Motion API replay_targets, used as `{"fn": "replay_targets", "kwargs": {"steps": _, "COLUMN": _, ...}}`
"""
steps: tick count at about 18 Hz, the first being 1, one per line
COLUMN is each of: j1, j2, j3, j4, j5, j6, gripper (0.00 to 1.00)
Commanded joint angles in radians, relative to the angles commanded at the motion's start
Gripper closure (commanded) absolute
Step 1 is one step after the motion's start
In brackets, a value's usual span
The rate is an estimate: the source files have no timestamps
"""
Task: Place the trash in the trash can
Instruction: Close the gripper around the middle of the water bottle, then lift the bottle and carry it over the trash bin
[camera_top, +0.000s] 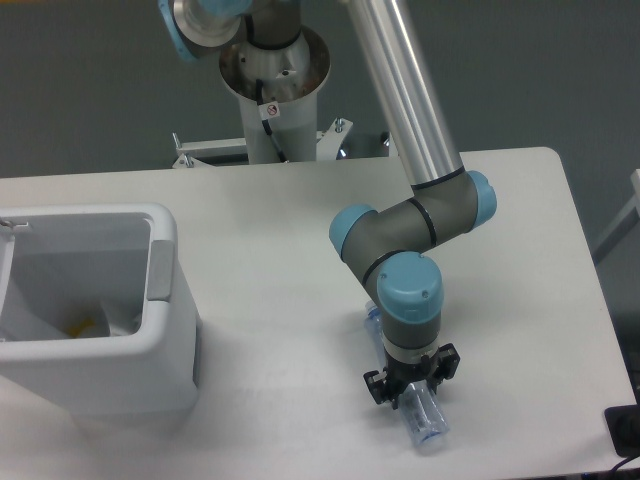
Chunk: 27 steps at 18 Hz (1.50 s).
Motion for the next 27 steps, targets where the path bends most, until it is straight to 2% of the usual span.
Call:
{"fn": "replay_targets", "kwargs": {"steps": 3, "j1": 0.0, "j2": 0.015, "j3": -0.002, "j4": 0.0, "j5": -0.003, "j6": 0.011, "gripper": 0.34}}
{"fn": "replay_targets", "kwargs": {"steps": 5, "j1": 0.0, "j2": 0.031, "j3": -0.006, "j4": 0.0, "j5": -0.006, "j6": 0.009, "gripper": 0.39}}
{"fn": "replay_targets", "kwargs": {"steps": 10, "j1": 0.0, "j2": 0.064, "j3": 0.005, "j4": 0.002, "j5": -0.011, "j6": 0.014, "gripper": 0.39}}
{"fn": "replay_targets", "kwargs": {"steps": 13, "j1": 0.005, "j2": 0.121, "j3": 0.029, "j4": 0.003, "j5": -0.066, "j6": 0.002, "gripper": 0.39}}
{"fn": "replay_targets", "kwargs": {"steps": 18, "j1": 0.003, "j2": 0.277, "j3": 0.142, "j4": 0.006, "j5": -0.291, "j6": -0.141, "gripper": 0.39}}
{"fn": "replay_targets", "kwargs": {"steps": 20, "j1": 0.002, "j2": 0.33, "j3": 0.175, "j4": 0.008, "j5": -0.404, "j6": -0.188, "gripper": 0.39}}
{"fn": "replay_targets", "kwargs": {"steps": 22, "j1": -0.006, "j2": 0.36, "j3": 0.218, "j4": 0.008, "j5": -0.451, "j6": -0.21, "gripper": 0.39}}
{"fn": "replay_targets", "kwargs": {"steps": 24, "j1": -0.056, "j2": 0.39, "j3": 0.256, "j4": 0.008, "j5": -0.485, "j6": -0.216, "gripper": 0.39}}
{"fn": "replay_targets", "kwargs": {"steps": 27, "j1": -0.155, "j2": 0.428, "j3": 0.261, "j4": 0.008, "j5": -0.482, "j6": -0.225, "gripper": 0.39}}
